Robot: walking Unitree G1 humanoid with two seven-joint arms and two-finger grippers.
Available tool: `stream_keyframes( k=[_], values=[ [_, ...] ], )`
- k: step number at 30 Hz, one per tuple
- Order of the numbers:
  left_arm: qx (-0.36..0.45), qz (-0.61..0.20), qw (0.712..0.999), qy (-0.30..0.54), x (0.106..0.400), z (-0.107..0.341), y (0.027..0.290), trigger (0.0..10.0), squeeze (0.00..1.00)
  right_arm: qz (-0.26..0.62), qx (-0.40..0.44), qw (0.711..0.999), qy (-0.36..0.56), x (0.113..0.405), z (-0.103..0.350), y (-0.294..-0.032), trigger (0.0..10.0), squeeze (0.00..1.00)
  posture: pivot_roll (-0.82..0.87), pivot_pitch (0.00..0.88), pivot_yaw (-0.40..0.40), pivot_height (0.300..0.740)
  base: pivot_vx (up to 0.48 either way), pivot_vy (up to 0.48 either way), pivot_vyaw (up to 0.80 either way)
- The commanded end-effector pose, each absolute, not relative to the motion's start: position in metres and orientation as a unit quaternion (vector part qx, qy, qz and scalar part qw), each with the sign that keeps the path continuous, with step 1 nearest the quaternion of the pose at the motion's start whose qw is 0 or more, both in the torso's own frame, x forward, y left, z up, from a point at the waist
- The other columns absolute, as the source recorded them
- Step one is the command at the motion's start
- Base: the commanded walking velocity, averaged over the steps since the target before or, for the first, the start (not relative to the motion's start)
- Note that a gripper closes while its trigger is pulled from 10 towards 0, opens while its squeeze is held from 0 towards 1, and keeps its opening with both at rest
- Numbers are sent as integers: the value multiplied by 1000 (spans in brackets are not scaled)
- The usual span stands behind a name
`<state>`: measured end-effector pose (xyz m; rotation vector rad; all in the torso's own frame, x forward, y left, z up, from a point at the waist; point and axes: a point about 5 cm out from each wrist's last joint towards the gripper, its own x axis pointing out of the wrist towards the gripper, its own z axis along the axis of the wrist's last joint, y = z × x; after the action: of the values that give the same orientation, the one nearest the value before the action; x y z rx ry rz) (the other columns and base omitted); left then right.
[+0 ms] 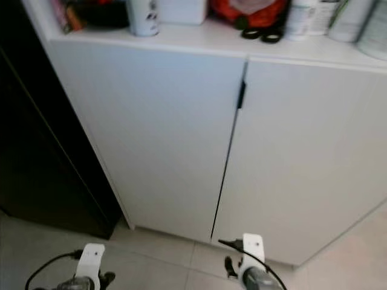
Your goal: Restocking fridge
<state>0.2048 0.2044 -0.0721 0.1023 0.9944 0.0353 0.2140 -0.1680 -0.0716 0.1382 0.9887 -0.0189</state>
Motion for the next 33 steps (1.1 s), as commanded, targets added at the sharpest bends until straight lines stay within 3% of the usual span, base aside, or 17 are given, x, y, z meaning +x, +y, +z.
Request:
stream_keyframes(
  k=[1, 11, 33],
  values=[
    [50, 17, 877, 478, 206, -72, 203, 10000, 0, -23, 67, 874, 480, 209, -73, -177, 10000, 0, 30, 0, -27, 740, 0, 0, 0],
    [47, 20, 875, 481, 205, -72, 204, 10000, 0, -31, 76, 875, 478, 209, -74, -176, 10000, 0, 29, 0, -26, 740, 0, 0, 0],
    [57, 11, 871, 488, 199, -75, 204, 10000, 0, -41, 83, 871, 482, 203, -77, -176, 10000, 0, 24, 0, 9, 740, 0, 358, 0]
  ],
)
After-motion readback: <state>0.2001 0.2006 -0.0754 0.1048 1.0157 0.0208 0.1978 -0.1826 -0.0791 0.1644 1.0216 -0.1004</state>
